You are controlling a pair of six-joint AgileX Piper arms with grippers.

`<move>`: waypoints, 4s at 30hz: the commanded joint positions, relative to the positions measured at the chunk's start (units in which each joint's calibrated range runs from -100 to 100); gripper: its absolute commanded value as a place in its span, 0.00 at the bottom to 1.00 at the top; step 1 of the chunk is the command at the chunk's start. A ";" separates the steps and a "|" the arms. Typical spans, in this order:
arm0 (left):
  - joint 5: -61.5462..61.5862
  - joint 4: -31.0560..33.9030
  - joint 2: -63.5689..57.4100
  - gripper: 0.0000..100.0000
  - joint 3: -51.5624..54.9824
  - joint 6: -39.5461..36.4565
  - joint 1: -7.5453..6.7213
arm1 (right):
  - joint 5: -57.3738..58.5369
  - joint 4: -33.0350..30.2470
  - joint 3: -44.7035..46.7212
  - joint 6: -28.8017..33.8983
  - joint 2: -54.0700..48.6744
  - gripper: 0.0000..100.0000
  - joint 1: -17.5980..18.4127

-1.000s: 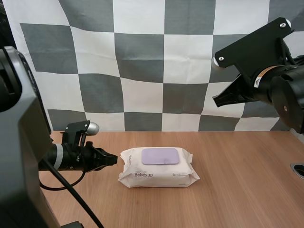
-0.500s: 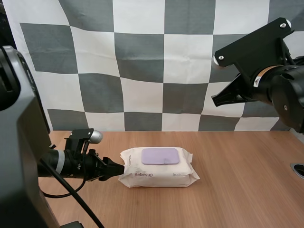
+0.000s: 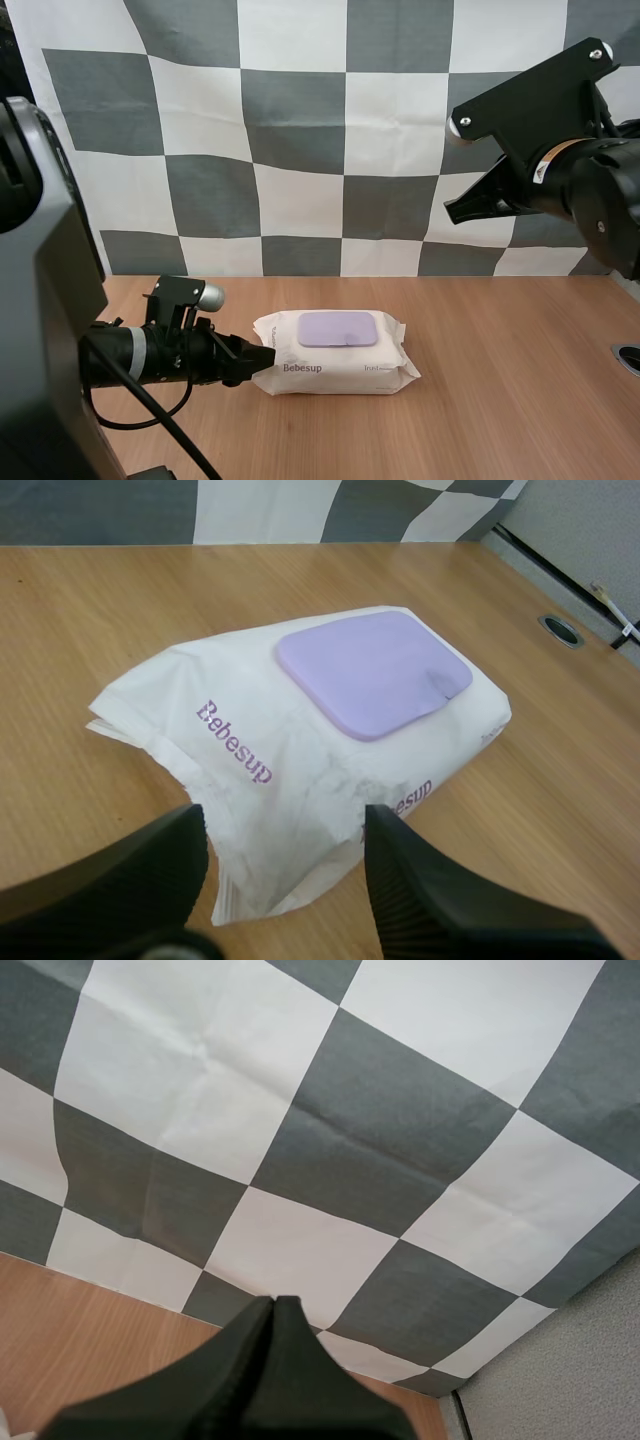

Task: Open the wet wipes lid

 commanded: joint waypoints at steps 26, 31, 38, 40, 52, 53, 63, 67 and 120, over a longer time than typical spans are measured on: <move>-16.74 -4.84 0.04 0.81 -0.36 1.12 -7.97 | 0.32 0.99 0.01 -1.12 -0.02 0.00 -0.03; -16.74 -3.46 0.17 0.81 -0.36 1.12 -7.97 | 0.32 0.99 0.01 -1.12 -0.02 0.00 -0.03; -15.13 -3.13 7.27 0.81 -0.36 1.12 -7.97 | 0.58 0.99 0.01 -1.12 -0.02 0.00 -0.03; -15.75 -3.47 9.10 0.81 -0.52 1.12 -7.97 | 0.72 0.99 0.01 -1.19 -0.02 0.00 -0.03; -13.57 -5.55 10.98 0.43 -1.58 1.12 -7.97 | 1.36 1.10 0.01 -1.45 -0.02 0.00 -0.03; -13.57 -4.85 11.01 0.21 -1.58 1.12 -7.97 | 1.80 1.10 0.01 -1.45 -0.02 0.00 -0.03; -11.18 -3.33 11.01 0.00 -1.58 1.12 -7.97 | 25.24 26.48 0.01 -34.97 -0.02 0.00 2.57; -10.43 -3.33 11.01 0.00 -1.58 1.12 -7.97 | 47.52 40.63 0.01 -49.33 0.11 0.00 4.23; -8.05 1.44 11.01 0.00 -1.58 1.12 -7.97 | -2.76 66.34 24.16 -78.78 23.97 0.62 11.18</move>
